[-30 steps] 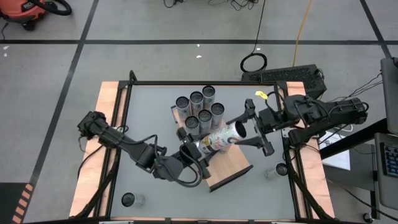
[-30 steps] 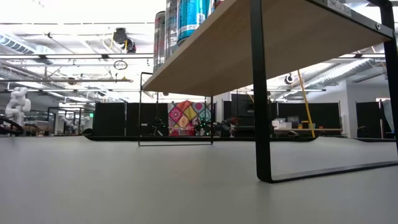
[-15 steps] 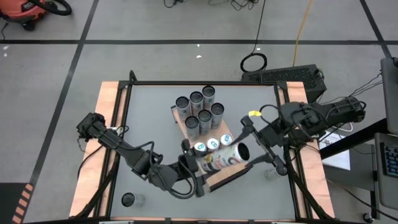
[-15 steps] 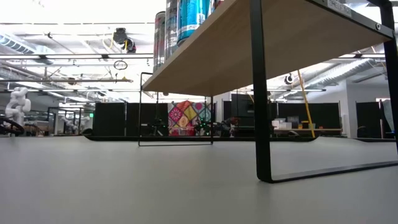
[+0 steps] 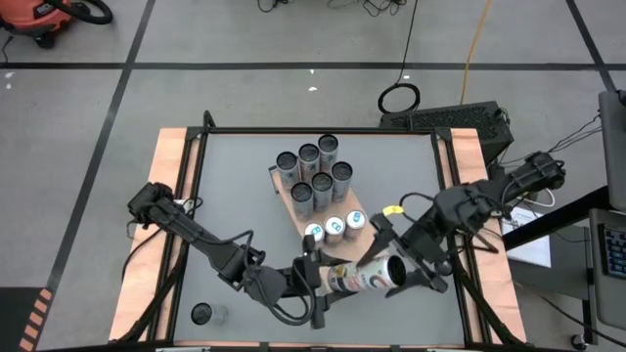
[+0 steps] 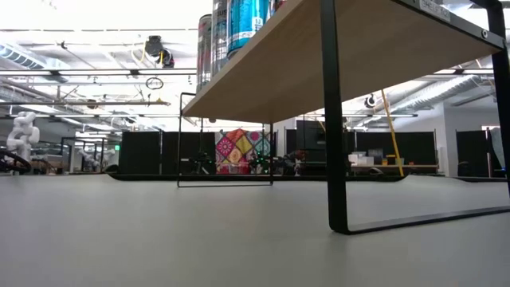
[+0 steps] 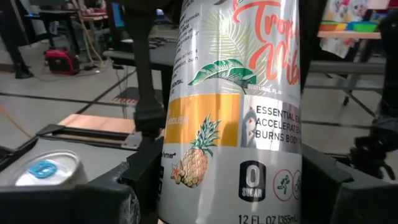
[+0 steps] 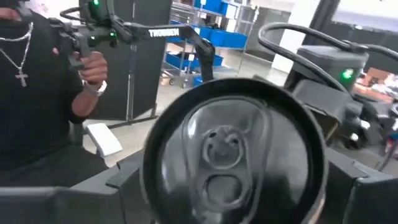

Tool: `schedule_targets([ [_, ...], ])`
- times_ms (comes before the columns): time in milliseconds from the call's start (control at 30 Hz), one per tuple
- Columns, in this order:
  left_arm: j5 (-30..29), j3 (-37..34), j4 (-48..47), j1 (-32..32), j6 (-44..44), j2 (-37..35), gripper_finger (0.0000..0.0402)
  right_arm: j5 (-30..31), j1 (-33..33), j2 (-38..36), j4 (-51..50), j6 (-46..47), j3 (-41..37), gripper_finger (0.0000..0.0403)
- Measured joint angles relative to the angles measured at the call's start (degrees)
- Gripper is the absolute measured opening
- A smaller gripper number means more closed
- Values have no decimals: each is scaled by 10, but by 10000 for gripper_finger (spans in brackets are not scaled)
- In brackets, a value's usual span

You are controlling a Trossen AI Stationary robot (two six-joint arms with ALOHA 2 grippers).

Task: Place canned beverage on shelf
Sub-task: Put the top right white-yellow soda can on the shelf

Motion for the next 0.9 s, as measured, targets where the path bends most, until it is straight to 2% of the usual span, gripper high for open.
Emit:
schedule_targets([
  [167,0,0,2,-6,-2,3,254,46,17,13,19,1,0,256],
  [300,-12,0,3,-15,-2,3,254,54,21,14,21,5,0,232],
  [500,-9,0,3,-18,-6,3,259,84,33,13,20,20,0,220],
  [633,-8,0,2,-18,-6,3,263,113,41,13,12,33,0,229],
  [767,-13,0,1,-18,3,3,264,129,55,13,11,37,0,255],
  [900,-26,0,11,-20,29,3,265,175,71,8,2,38,0,280],
])
